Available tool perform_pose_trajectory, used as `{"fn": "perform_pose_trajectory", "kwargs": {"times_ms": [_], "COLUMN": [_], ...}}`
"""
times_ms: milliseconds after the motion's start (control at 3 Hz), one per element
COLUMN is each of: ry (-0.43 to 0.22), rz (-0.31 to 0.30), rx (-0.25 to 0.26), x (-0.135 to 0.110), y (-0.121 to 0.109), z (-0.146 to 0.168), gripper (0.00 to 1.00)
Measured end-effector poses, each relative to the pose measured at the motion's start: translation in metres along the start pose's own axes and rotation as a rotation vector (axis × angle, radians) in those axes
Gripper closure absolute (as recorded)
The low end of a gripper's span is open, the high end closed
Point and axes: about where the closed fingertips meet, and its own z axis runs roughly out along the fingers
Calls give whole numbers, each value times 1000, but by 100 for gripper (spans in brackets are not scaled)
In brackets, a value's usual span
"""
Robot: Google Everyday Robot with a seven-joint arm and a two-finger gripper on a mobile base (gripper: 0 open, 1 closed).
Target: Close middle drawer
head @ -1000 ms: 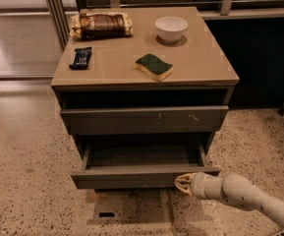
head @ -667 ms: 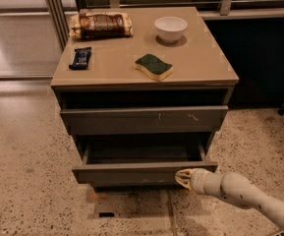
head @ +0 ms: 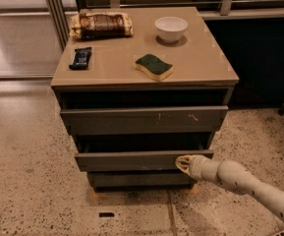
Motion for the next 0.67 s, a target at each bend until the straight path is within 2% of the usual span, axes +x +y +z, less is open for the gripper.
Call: {"fn": "perform_pose_trajectory", "kwargs": {"times_ms": [333,667], "ry": [37,37], "rz": [-7,-7], "rx": [6,6], "x": [5,5], "y": [-34,-34], "z": [22,22], "gripper": [100,100]}}
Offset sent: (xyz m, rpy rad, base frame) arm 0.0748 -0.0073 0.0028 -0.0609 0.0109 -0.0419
